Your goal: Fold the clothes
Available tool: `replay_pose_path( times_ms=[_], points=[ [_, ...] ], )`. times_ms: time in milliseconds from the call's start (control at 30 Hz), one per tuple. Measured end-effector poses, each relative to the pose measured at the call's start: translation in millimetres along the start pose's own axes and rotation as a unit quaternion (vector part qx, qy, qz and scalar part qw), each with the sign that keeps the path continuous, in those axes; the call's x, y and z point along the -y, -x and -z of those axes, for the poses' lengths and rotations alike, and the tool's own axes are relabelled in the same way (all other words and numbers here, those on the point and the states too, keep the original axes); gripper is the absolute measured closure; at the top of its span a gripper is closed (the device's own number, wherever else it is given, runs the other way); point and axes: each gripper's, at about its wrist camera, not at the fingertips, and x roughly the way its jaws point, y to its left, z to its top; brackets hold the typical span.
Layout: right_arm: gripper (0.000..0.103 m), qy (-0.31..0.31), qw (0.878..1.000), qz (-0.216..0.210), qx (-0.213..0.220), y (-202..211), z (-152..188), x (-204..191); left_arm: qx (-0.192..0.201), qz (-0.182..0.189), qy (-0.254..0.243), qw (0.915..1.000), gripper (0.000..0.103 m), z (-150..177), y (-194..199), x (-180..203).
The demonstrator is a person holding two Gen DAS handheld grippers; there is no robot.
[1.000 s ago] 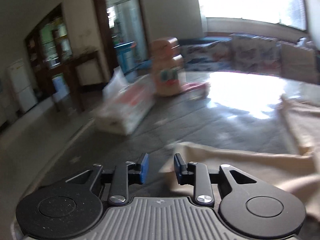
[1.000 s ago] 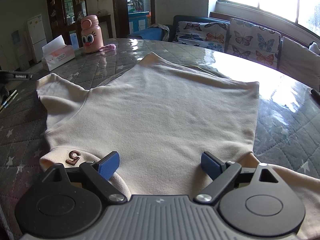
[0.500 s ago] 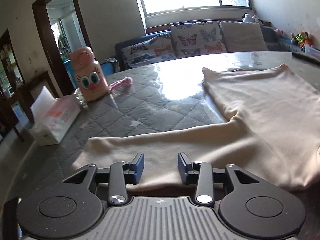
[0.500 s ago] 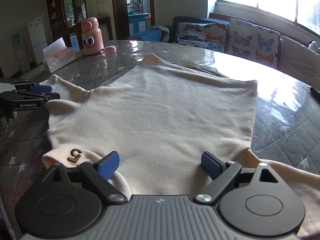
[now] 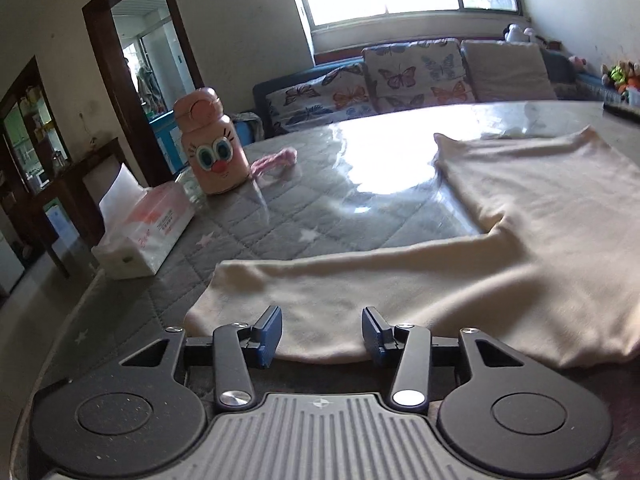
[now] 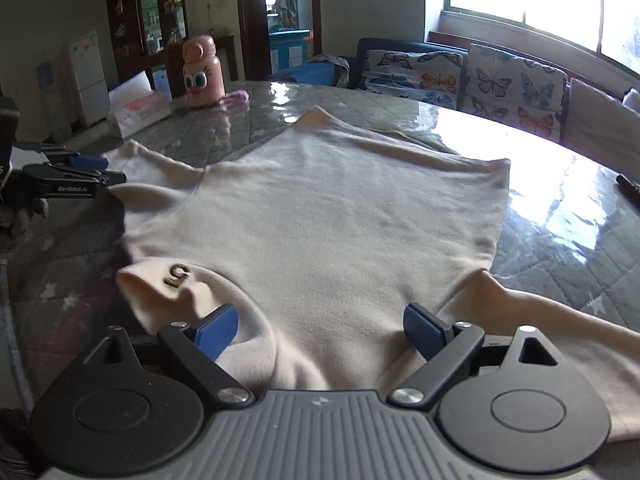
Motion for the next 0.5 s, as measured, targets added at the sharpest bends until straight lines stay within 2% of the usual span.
replay_pose_path(
  times_ms=[133,300,500],
  points=[
    [0.011,-0.025,1.000,0.003,0.019,16.6,-1.6,10.3,0.017,0.021,-0.008,0.9996,0.051,-14.2,11.1,13.9],
    [0.013,-0.067,0.996,0.040,0.033,21.6,0.1,40.3,0.039,0.060,-0.024,0.9971,0.049,-32.0,20.4,41.9],
    [0.018,-0.115,0.990,0.077,0.037,16.6,3.7,80.9,0.045,0.115,-0.048,0.9912,0.048,-50.9,19.6,84.5]
  ],
)
